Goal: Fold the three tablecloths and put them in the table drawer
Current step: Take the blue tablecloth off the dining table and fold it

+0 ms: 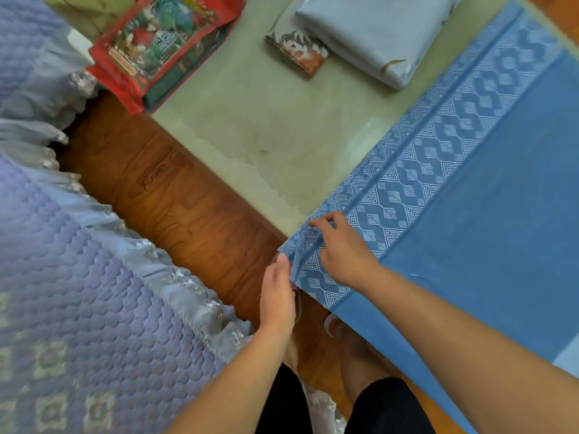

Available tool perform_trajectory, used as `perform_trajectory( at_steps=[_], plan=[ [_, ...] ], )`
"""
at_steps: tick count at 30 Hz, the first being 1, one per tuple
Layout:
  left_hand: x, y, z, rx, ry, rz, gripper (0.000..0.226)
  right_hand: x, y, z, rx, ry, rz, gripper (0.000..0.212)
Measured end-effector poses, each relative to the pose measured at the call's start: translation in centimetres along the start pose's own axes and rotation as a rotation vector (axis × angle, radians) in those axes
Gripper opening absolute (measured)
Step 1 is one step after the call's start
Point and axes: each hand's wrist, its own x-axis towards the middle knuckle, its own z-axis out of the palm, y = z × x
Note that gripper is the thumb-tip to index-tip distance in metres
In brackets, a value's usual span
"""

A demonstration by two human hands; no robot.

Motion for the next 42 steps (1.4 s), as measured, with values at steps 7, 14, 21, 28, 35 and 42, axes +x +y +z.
perform_trajectory(
  at_steps=[7, 14, 21, 28, 35, 42],
  plan=[
    [1.1, 1.2, -0.2, 0.518, 0.027, 0.495, 0.008, 1.9, 1.0, -1.0, -0.45, 0.052, -0.53, 0.056],
    [1.5, 1.0, -1.7, 0.562, 0.048, 0.624, 0.022, 5.1, 3.3, -7.5, -0.706, -0.029, -0.581, 0.016],
    [4.3, 1.8, -0.8, 0.578, 0.037, 0.474, 0.011, 8.6, 7.4, -13.1, -0.872, 0.177, -0.36, 0.014],
    [5.0, 3.0, -1.0, 0.582, 0.017, 0.345, 0.011, 10.2, 6.0, -12.6, -0.89, 0.14, -0.289, 0.024],
    [5.8, 3.1, -1.4, 0.708, -0.009, 0.335, 0.016, 9.5, 5.0, -12.5, -0.957, 0.1, -0.169, 0.036],
    [3.1, 3.2, -0.2, 0.854, 0.352, 0.429, 0.022, 5.1, 7.3, -10.4, -0.566, 0.437, -0.111, 0.058]
  ],
)
